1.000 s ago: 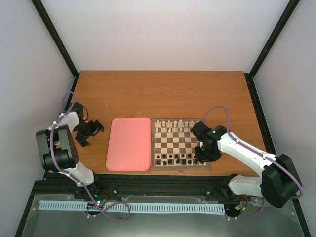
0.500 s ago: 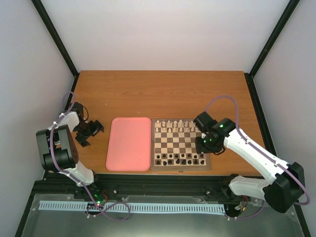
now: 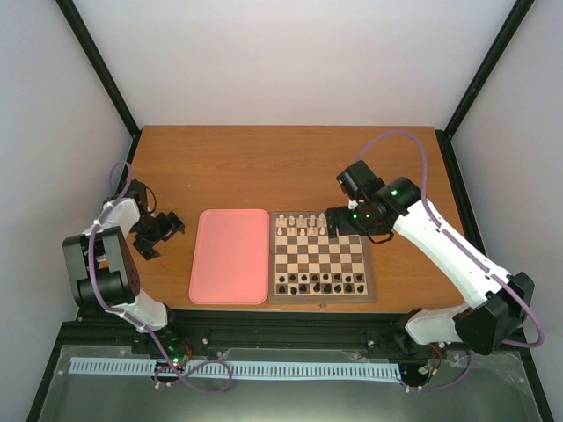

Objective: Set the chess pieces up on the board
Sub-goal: Reset both arms

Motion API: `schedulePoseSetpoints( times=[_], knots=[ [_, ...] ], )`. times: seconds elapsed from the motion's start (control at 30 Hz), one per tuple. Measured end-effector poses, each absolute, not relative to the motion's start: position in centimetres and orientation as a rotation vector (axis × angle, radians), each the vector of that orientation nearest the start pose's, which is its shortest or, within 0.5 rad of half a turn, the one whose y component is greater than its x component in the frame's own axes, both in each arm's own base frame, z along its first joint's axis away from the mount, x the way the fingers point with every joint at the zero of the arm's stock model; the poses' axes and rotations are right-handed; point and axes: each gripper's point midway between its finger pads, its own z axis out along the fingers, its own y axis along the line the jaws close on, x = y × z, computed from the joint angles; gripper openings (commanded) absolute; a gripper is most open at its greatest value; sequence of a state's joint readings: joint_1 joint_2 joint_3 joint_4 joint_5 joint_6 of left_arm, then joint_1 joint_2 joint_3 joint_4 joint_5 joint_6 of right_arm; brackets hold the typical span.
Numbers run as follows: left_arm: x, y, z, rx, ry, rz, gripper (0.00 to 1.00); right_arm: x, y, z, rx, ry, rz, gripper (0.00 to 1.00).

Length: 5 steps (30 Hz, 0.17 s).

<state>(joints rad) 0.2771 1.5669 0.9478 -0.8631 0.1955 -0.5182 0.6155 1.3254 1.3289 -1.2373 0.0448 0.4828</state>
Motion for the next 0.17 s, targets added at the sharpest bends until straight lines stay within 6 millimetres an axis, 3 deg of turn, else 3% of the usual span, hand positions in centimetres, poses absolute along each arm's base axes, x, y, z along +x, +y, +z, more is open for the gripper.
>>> schedulePoseSetpoints(
  times=[0.17],
  knots=[
    [27.71,4.34,4.98,-1.163,2.812,-0.322,1.0,24.26,16.22,20.81,-0.189,2.777,0.225,1.0]
  ],
)
